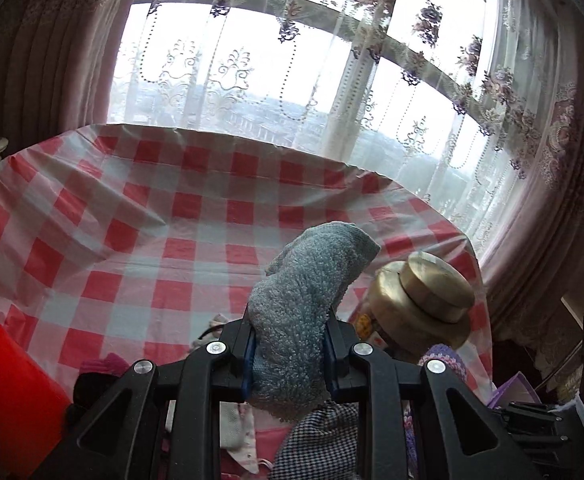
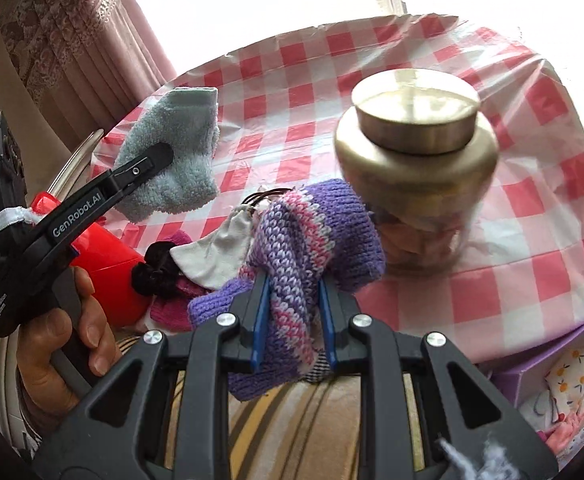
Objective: Organize soft objects
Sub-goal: 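Carry the purple glove over the box with the right tool while the left tool drops the blue sock in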
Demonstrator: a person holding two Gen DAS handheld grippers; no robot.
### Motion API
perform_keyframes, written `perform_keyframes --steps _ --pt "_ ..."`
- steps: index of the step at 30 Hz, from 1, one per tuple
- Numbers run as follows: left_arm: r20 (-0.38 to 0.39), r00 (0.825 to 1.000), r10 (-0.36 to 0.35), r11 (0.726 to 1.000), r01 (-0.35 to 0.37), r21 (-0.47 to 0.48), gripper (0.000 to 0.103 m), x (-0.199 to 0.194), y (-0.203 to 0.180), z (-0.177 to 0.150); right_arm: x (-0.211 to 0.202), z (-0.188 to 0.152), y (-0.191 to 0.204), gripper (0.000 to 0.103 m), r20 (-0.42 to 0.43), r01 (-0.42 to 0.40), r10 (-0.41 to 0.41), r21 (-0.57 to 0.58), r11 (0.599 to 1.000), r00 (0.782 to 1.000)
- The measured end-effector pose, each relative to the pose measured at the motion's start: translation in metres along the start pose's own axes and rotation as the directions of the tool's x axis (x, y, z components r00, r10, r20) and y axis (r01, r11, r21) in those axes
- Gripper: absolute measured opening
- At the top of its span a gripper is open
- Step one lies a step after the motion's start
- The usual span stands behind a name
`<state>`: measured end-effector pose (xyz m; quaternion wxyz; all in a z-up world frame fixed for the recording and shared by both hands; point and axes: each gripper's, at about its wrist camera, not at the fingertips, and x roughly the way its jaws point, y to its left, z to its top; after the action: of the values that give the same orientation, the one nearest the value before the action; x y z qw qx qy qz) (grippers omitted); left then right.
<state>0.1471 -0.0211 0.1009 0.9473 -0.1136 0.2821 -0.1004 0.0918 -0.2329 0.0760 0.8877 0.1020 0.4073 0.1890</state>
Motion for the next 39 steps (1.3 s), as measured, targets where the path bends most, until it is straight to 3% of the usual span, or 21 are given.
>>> perform_keyframes --steps 5,10,16,22,28,36,37,39 --pt "-0.040 0.995 -0.091 0.995 0.092 0.037 0.027 -0.004 -0.040 -0.012 -0.029 -0.015 -0.035 0.027 0.027 0.051 -0.052 0.030 0.998 0.998" --pt "-0.090 0.987 -0.135 0.986 0.143 0.081 0.027 -0.005 -0.074 -0.028 -0.057 -0.033 -0.077 0.027 0.047 0.091 -0.095 0.092 0.992 0.994" --pt "-0.153 0.965 -0.212 0.966 0.231 0.115 0.027 -0.007 -0.116 -0.042 -0.094 -0.054 -0.138 0.027 0.071 0.160 -0.176 0.185 0.970 0.982" --pt "-0.248 0.924 -0.293 0.929 0.336 0.156 0.027 0.002 -0.171 -0.060 -0.131 -0.078 -0.204 0.027 0.078 0.254 -0.289 0.299 0.920 0.954" --pt "-0.363 0.864 -0.349 0.876 0.439 0.200 0.028 0.011 -0.229 -0.085 -0.154 -0.103 -0.249 0.027 0.059 0.299 -0.345 0.378 0.876 0.937" --pt "-0.471 0.807 -0.355 0.835 0.501 0.229 0.030 0.029 -0.287 -0.115 -0.165 -0.130 -0.284 0.027 0.029 0.325 -0.372 0.431 0.842 0.928" --pt "-0.484 0.802 -0.350 0.832 0.504 0.233 0.032 0.033 -0.292 -0.118 -0.166 -0.134 -0.287 0.027 0.028 0.324 -0.373 0.438 0.839 0.928" --pt "-0.522 0.788 -0.327 0.831 0.503 0.239 0.048 0.046 -0.299 -0.128 -0.167 -0.138 -0.292 0.027 0.024 0.322 -0.371 0.450 0.833 0.928"
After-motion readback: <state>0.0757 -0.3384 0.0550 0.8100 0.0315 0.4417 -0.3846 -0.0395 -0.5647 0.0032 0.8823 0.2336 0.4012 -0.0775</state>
